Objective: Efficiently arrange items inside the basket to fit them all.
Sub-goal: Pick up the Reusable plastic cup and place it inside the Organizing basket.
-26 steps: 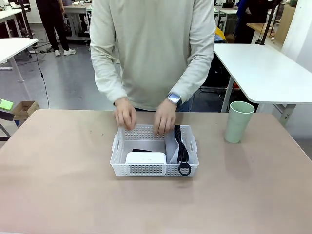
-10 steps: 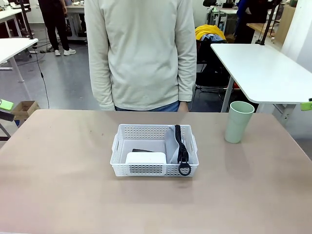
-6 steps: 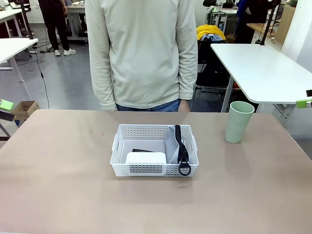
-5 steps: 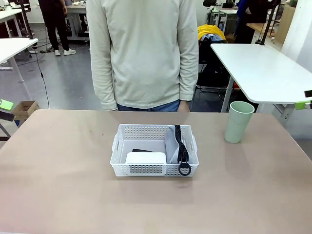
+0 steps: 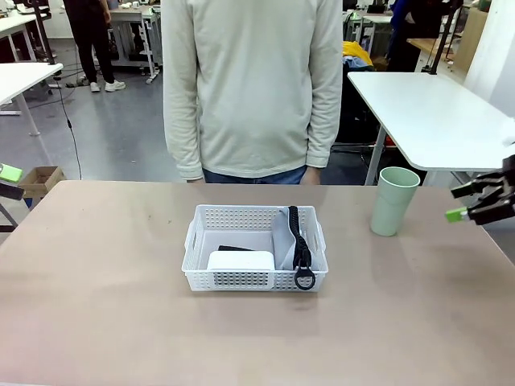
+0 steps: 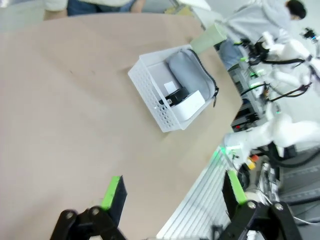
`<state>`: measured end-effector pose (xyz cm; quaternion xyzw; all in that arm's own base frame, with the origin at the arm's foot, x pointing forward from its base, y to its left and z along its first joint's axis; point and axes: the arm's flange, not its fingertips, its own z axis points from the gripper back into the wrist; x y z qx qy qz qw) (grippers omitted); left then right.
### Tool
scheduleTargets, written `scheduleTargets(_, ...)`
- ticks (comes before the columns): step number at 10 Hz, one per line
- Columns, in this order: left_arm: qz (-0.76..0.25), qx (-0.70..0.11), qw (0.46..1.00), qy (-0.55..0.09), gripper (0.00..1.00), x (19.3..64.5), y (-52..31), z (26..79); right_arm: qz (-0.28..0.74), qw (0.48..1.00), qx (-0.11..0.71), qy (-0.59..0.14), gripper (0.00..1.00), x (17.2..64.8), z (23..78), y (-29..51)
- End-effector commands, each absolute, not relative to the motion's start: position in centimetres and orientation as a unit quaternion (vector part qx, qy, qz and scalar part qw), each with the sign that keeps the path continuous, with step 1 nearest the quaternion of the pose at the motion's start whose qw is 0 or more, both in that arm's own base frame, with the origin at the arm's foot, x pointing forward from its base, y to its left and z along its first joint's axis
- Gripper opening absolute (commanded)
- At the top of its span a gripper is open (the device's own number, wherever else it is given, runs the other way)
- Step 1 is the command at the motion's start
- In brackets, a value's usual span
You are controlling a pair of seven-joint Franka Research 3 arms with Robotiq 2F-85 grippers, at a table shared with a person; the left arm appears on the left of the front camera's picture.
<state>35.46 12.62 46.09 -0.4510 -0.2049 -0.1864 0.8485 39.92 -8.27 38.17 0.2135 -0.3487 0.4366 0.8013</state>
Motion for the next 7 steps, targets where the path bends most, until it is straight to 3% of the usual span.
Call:
scheduleTargets(1, -0.187, -0.453, 0.847, -0.205, 1.0, 35.1, 12.6, 46.2, 0.471, 0.775, 0.222, -0.359, 1.0, 43.0, 35.2, -8.2)
scheduleTargets(4, -0.187, -0.453, 0.847, -0.205, 1.0, 35.1, 12.6, 46.2, 0.42, 0.802, 0.161, -0.393, 1.0, 46.8, 29.1, -7.8)
scheduleTargets(5, -0.187, -0.453, 0.847, -0.205, 1.0, 35.1, 12.6, 46.2, 0.462, 0.787, 0.221, -0.345, 1.0, 43.2, 32.9, -7.6)
scheduleTargets(7, -0.187, -0.453, 0.847, -0.205, 1.0, 35.1, 12.6, 46.2, 0.444, 0.797, 0.209, -0.352, 1.0, 44.9, 30.6, -7.7)
